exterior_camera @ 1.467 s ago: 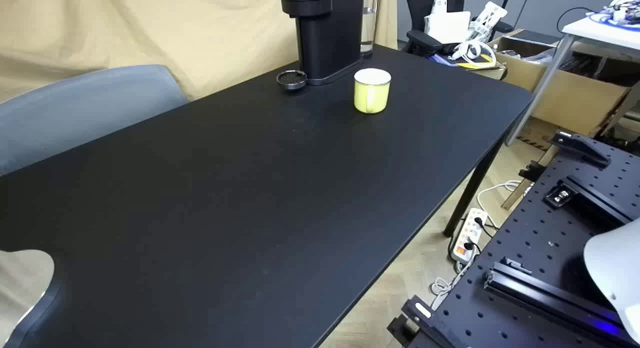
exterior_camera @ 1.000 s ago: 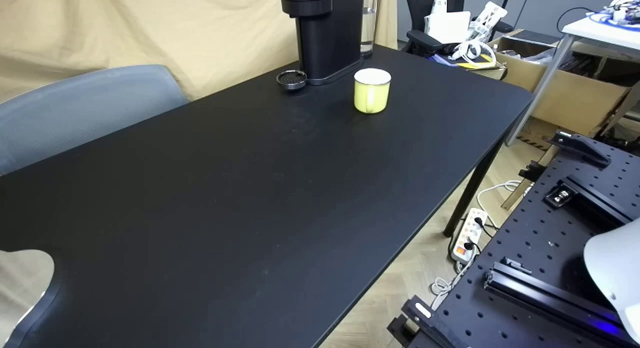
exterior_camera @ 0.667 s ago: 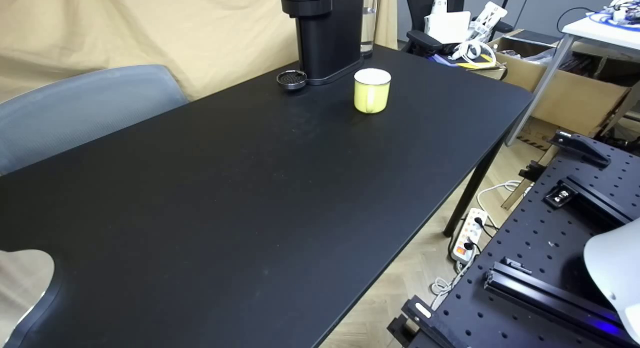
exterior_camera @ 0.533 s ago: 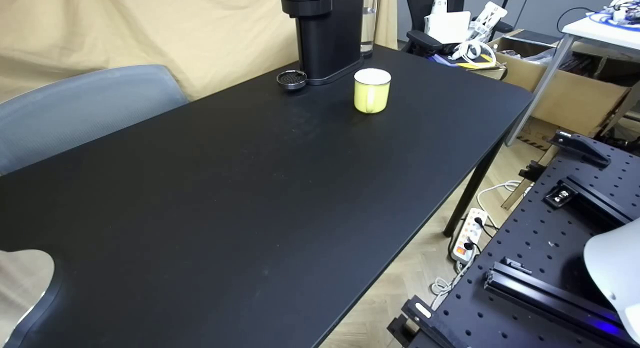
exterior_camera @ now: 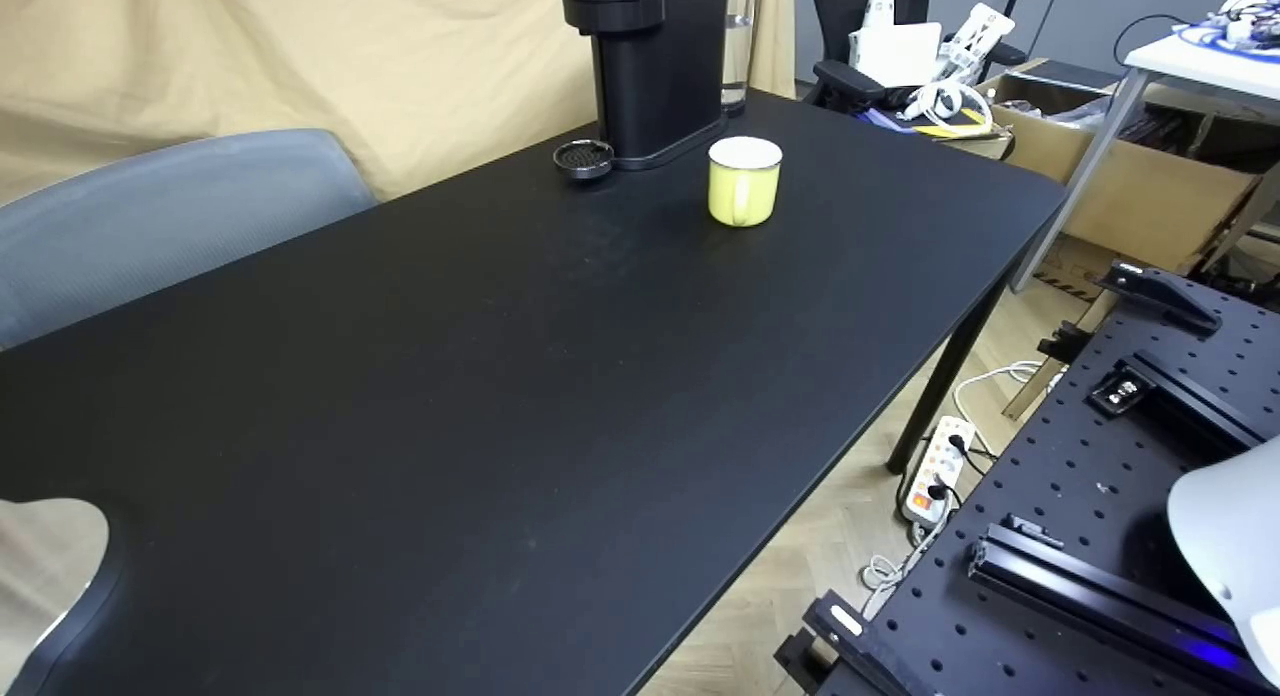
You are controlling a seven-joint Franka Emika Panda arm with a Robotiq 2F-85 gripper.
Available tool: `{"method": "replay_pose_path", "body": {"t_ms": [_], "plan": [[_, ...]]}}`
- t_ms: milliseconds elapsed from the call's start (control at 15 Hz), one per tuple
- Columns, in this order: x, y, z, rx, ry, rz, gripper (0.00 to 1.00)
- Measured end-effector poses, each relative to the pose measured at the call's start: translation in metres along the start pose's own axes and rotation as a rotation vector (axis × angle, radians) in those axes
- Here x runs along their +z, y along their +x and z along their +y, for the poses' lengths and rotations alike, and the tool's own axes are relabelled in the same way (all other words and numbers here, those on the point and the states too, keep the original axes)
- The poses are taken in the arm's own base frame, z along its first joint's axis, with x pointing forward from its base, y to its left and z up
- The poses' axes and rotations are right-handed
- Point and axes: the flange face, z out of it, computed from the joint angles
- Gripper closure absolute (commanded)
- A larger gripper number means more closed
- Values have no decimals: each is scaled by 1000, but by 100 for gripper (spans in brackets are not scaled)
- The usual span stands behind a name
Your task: Move the cup to the left.
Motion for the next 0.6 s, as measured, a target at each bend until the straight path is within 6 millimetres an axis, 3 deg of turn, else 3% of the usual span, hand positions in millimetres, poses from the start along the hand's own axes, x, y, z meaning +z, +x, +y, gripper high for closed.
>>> {"method": "replay_pose_path", "body": {"t_ms": [400,600], "plan": [[64,88,69,171,-2,133,0],[100,120,84,202,-3,111,0]]}}
